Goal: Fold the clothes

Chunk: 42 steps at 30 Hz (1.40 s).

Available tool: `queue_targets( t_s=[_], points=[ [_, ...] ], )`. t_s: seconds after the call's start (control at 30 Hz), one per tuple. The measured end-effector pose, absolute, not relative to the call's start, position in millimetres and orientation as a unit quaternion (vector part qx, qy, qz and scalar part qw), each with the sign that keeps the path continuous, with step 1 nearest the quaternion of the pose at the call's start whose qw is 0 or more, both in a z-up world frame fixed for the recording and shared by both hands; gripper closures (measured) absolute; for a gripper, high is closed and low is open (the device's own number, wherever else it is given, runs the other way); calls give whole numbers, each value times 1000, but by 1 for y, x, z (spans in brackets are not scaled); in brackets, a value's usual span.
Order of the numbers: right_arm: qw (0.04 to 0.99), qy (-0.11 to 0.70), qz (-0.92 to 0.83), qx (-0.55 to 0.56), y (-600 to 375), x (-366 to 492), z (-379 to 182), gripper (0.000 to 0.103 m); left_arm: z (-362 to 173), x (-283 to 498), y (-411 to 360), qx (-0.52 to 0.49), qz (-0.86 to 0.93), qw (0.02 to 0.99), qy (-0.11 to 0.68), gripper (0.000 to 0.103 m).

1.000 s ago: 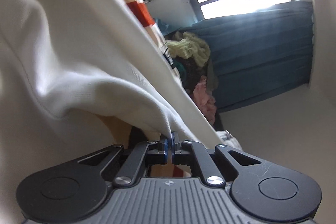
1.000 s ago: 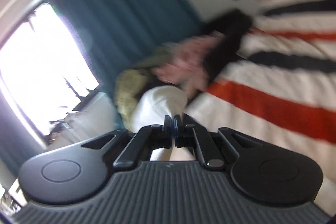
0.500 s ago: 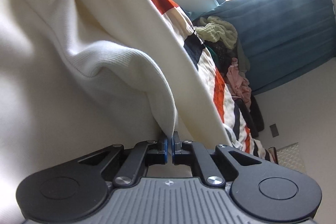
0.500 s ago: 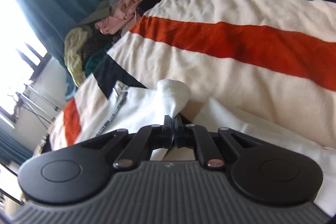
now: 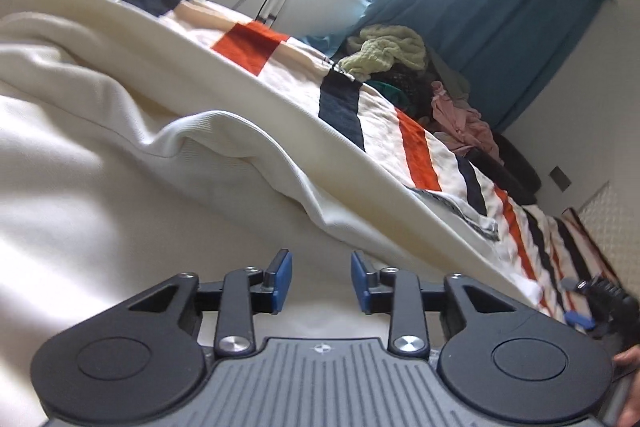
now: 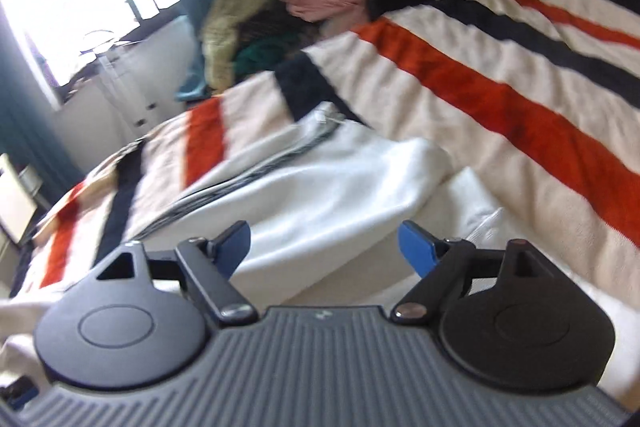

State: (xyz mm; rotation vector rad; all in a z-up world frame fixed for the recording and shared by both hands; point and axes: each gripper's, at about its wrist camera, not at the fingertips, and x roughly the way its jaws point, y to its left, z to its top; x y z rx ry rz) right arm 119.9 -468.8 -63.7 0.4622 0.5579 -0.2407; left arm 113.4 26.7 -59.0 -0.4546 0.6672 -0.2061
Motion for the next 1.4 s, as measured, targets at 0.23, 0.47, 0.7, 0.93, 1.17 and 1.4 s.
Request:
queue_targets(
  t_s=[0.23,0.47,0.7,0.93,1.17,1.4],
  points=[
    [943,263,-114,166,-431,76,-32,20,-46,53,32,-193,-54,929,312,19],
    [937,268,-107,195,-430,53,-33,20,-44,28,79,-258,32,903,342,13],
    [931,280,-144,186,-434,47,-38,20,-40,20,171,-393,160,829,363,13],
    [931,267,-153,197,-443,40,-39,20,-4,-1,244,-373,262,819,348,10],
    [927,266,-151,217,-450,39,-42,20,-19,-36,282,-413,366,771,317,10],
    [912,273,-155,264,-463,37,-49,20,-36,-55,296,-497,348,744,280,10]
  ],
)
